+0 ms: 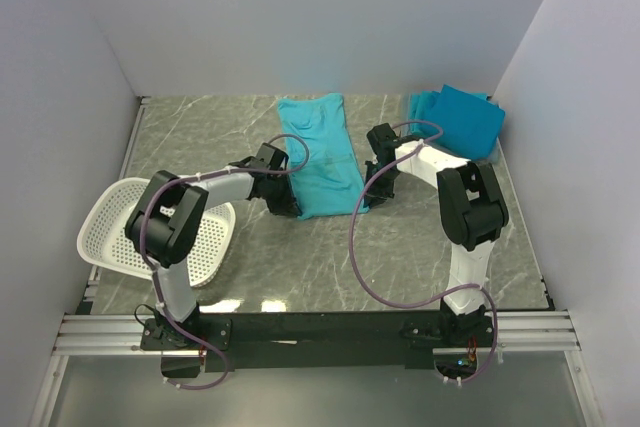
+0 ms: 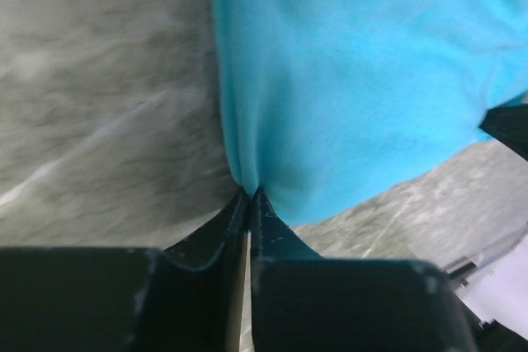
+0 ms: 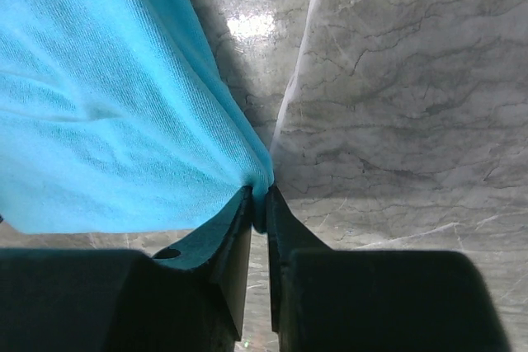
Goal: Fold and stack the t-shirts
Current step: Fold the tshirt
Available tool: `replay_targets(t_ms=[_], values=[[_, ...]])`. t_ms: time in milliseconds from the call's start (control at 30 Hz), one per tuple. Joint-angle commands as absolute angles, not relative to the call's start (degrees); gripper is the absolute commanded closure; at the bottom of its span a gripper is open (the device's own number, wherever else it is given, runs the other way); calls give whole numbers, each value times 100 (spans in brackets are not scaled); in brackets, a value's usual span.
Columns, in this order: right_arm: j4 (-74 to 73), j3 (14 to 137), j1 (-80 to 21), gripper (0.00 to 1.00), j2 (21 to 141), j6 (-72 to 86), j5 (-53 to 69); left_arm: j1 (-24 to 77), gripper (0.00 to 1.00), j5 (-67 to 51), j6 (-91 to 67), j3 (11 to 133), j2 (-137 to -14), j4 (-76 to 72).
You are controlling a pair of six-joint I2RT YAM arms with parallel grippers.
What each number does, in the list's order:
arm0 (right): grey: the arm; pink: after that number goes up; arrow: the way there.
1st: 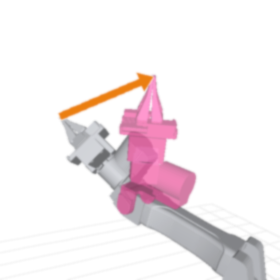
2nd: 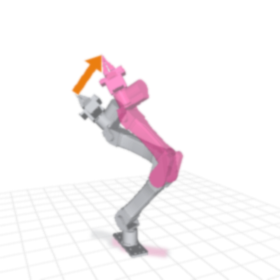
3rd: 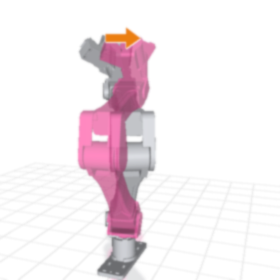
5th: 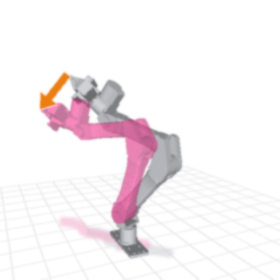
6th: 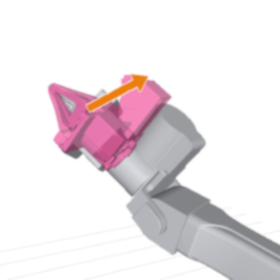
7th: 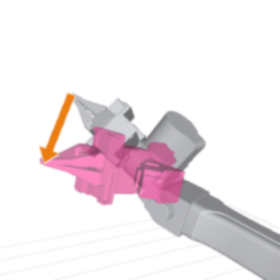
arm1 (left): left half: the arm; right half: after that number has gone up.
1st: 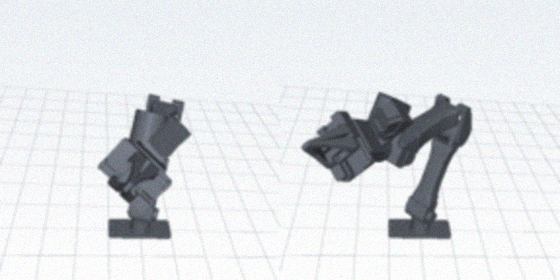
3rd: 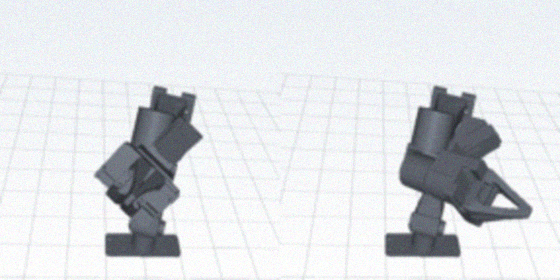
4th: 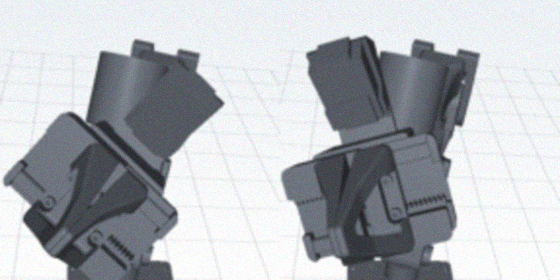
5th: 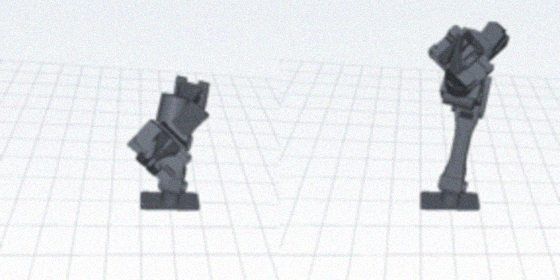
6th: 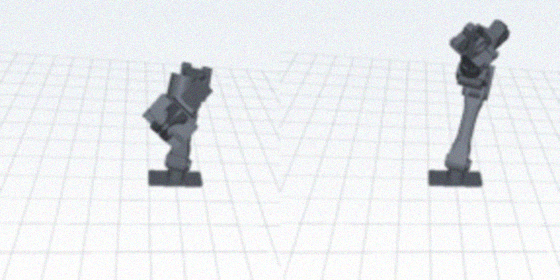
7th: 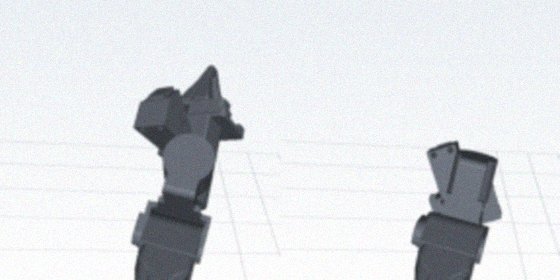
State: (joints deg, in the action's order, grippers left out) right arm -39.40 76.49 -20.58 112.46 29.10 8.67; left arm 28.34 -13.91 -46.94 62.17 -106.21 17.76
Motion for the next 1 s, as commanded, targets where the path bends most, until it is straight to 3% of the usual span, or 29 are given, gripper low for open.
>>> replay_targets(t_ms=[0,33,133,233,500,967], values=[[-3973,7541,-2048,84,11118,2909,800,2927,95,-1300,-4518,5915,-11136,1899],[-3990,7541,-2057,86,11109,2909,800,2927,100,-1362,-4518,5889,-11188,1872],[-3999,7497,-2048,96,11039,2892,861,2927,100,-1485,-4535,5827,-11128,1793],[-4025,7479,-2057,100,10899,2883,914,2927,100,-1433,-4561,5783,-10786,1828],[-4350,7541,-2048,100,10320,2865,791,2927,100,-993,-4640,5924,-9757,2487],[-5150,7497,-2074,100,8791,2813,624,3067,100,-1195,-5256,5775,-8139,3146]])
